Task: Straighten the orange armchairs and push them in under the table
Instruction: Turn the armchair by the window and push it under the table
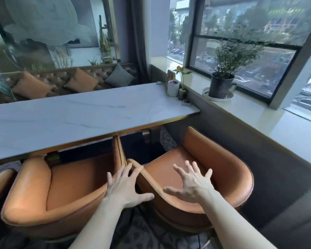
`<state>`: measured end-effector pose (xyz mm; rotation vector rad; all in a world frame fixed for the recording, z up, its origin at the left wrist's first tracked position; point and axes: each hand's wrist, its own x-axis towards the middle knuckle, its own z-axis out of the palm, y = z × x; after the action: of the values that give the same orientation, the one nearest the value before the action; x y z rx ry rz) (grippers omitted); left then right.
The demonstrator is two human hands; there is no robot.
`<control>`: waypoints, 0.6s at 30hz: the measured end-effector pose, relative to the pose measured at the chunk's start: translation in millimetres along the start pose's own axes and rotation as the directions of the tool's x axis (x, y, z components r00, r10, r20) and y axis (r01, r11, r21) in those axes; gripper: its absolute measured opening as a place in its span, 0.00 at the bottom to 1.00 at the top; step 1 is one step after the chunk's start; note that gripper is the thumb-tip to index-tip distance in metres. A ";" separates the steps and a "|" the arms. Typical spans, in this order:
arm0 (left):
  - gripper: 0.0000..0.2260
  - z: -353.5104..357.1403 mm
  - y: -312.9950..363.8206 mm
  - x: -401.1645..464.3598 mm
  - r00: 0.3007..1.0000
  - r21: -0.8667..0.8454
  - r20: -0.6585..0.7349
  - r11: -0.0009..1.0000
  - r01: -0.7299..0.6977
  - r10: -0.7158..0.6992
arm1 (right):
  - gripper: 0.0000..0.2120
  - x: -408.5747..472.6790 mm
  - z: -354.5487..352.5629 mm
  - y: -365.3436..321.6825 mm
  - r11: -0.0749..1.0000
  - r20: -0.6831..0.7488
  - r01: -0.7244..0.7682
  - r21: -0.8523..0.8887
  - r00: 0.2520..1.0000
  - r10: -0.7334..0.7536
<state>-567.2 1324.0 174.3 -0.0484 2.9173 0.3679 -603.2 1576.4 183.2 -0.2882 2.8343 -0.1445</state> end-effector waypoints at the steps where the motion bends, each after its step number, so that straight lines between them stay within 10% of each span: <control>1: 0.51 2.2 3.8 0.1 1.000 0.004 0.009 1.000 -0.009 0.009 | 0.55 -0.8 0.6 4.1 1.000 -0.002 -0.005 0.002 1.000 0.005; 18: 0.50 92.6 159.2 174.7 0.978 -0.102 0.150 0.986 -0.132 0.146 | 0.51 87.7 3.2 190.7 0.979 0.137 -0.196 -0.061 0.970 0.203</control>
<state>-729.5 1499.9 89.8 0.1654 2.7537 0.5032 -719.4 1743.6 132.0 -0.0206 2.7065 -0.0145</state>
